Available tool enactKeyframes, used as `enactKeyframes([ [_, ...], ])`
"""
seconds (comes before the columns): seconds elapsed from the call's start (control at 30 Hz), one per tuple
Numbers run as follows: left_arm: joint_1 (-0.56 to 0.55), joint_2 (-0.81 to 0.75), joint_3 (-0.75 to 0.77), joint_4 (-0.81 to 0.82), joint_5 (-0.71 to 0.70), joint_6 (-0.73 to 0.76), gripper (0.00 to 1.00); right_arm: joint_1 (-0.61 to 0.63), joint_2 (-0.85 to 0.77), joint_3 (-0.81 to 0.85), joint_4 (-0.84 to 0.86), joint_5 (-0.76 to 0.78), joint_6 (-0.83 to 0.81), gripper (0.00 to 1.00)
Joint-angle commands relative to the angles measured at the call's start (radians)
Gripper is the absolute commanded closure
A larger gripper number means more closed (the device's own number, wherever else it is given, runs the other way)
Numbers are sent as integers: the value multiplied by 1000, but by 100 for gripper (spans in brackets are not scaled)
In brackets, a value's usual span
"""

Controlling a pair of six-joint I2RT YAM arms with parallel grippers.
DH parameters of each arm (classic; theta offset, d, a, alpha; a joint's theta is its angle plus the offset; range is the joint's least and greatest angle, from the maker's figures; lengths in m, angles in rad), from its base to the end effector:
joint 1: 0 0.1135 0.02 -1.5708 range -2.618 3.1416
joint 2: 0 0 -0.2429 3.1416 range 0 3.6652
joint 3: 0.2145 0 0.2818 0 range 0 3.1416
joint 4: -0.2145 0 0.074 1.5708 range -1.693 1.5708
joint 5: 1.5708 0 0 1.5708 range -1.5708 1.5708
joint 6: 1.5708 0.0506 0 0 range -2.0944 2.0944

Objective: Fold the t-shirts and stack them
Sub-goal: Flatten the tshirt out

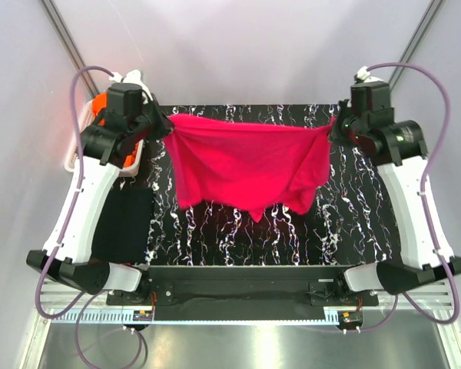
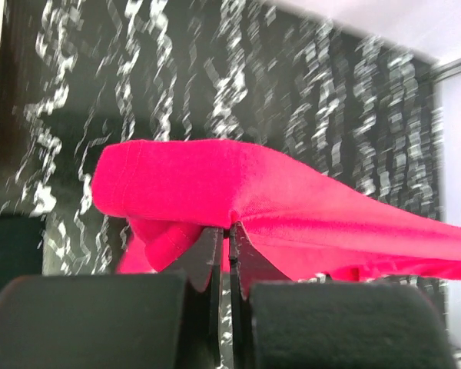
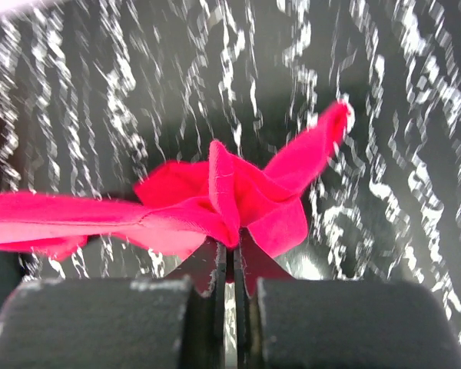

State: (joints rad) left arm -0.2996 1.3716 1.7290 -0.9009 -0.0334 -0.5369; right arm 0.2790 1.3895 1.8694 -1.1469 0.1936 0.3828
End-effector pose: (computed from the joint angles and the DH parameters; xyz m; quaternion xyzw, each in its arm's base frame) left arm 0.3020 -0.0915 0.4397 -0.1112 0.8637 -0.1863 0.4548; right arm 0.2814 0.0705 0.4563 0.0886 0.8920 0.0590 0.4393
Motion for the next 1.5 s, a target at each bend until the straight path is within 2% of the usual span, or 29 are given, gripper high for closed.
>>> enactKeyframes([
  [0.0, 10, -92, 95, 43, -5, 8, 100, -15, -108, 88, 30, 116, -71, 100],
  [0.1, 8, -170, 73, 66, 29, -20, 100, -15, -194, 117, 45, 110, -79, 100],
  [0.27, 10, -328, -11, 135, 176, -63, 100, -15, -375, 116, 90, 29, -85, 100],
  [0.43, 10, -514, -49, 171, 196, -136, 100, -15, -547, 134, 134, -8, -75, 100],
  [0.6, 10, -572, -57, 172, 188, -186, 100, -14, -567, 192, 122, -5, -61, 100],
  [0.77, 10, -540, -129, 172, 167, -199, 100, -14, -469, 145, 144, 96, -125, 100],
  [0.87, 10, -490, -204, 172, 130, -189, 100, -14, -419, 10, 264, 121, -183, 100],
  [0.93, 8, -447, -280, 191, 98, -149, 100, -14, -387, -132, 422, 136, -238, 100],
  [1.0, 10, -387, -315, 204, -5, -114, 100, -14, -344, -238, 568, 164, -277, 100],
  [1.1, 11, -278, -348, 279, -68, -42, 100, -37, -221, -312, 717, 172, -354, 100],
  [1.27, 28, -71, -408, 401, -187, 21, 100, -138, 43, -360, 925, 77, -364, 100],
  [1.3, 36, 17, -402, 428, -189, 31, 100, -149, 78, -368, 962, 67, -361, 100],
  [1.47, 66, 338, -297, 471, -224, 68, 100, -175, 374, -247, 1020, -6, -374, 100],
])
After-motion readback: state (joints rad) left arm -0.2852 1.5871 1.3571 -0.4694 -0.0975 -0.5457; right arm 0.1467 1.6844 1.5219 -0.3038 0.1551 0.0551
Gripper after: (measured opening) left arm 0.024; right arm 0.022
